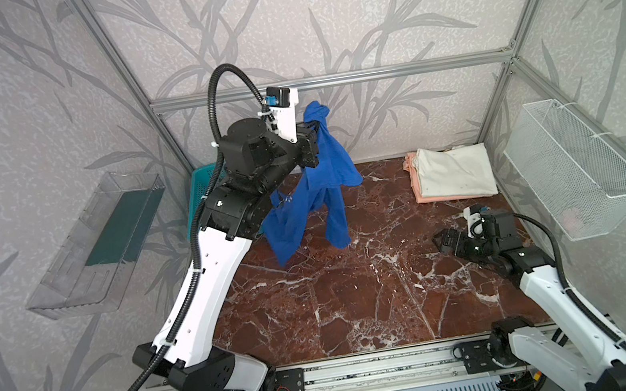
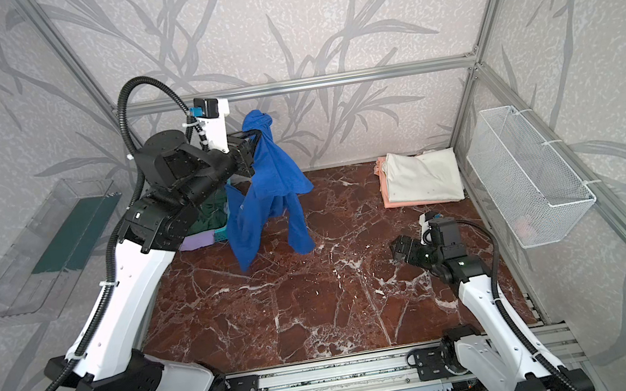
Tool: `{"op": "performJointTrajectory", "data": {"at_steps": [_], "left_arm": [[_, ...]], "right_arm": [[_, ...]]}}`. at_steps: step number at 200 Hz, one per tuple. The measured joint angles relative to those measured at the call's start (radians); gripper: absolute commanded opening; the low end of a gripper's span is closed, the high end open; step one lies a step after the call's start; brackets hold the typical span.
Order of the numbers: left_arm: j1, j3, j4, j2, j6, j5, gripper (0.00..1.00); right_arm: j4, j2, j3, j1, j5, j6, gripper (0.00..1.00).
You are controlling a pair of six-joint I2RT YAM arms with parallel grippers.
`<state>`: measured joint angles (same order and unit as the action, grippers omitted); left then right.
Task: Fold and stack the t-shirts
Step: 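Lower the blue t-shirt onto the table with the left gripper while the right gripper approaches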
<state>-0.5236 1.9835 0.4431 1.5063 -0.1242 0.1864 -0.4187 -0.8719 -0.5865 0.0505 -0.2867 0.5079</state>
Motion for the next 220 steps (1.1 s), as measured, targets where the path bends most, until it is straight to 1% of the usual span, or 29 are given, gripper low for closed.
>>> {"op": "performJointTrajectory", "data": {"at_steps": [16, 36, 65, 85, 96, 113, 139, 157, 172, 188, 204, 220], "left_arm": [[-0.011, 0.061, 0.016, 0.057, -0.004, 0.046, 0.00], [-0.024, 0.092, 0.025, 0.117, -0.008, 0.086, 0.00], [-0.029, 0.091, 0.053, 0.168, -0.008, 0.107, 0.00], [-0.030, 0.035, 0.038, 0.157, -0.005, 0.103, 0.00], [-0.030, -0.038, 0.010, 0.128, -0.003, 0.094, 0.00], [-0.028, -0.196, -0.039, 0.061, -0.003, 0.063, 0.00], [-0.013, -0.451, -0.105, -0.049, -0.019, -0.019, 0.00], [0.010, -0.623, -0.148, -0.117, -0.046, -0.094, 0.00], [0.027, -0.769, -0.190, -0.173, -0.073, -0.159, 0.00], [0.053, -0.932, -0.229, -0.238, -0.117, -0.220, 0.00], [0.084, -1.073, -0.266, -0.304, -0.177, -0.261, 0.00], [0.108, -1.186, -0.299, -0.381, -0.233, -0.290, 0.00]], "right_arm": [[-0.010, 0.029, 0.000, 0.000, 0.010, -0.001, 0.99], [-0.021, 0.064, 0.000, 0.000, 0.016, -0.005, 0.99], [-0.033, 0.079, 0.000, 0.000, 0.018, -0.011, 0.99], [-0.039, 0.076, 0.000, 0.000, 0.016, -0.016, 0.99], [-0.039, 0.071, 0.000, 0.000, 0.014, -0.020, 0.99], [-0.040, 0.064, 0.000, 0.000, 0.008, -0.023, 0.99], [-0.035, 0.050, 0.011, 0.015, 0.007, -0.022, 0.99], [-0.035, 0.010, 0.014, 0.048, 0.013, -0.023, 0.99], [-0.035, -0.034, 0.014, 0.098, 0.035, -0.023, 0.99], [-0.036, -0.078, 0.014, 0.179, 0.076, -0.022, 0.99], [-0.031, -0.116, 0.014, 0.280, 0.121, -0.017, 0.99], [-0.011, -0.169, 0.014, 0.357, 0.150, -0.004, 0.99]]}}
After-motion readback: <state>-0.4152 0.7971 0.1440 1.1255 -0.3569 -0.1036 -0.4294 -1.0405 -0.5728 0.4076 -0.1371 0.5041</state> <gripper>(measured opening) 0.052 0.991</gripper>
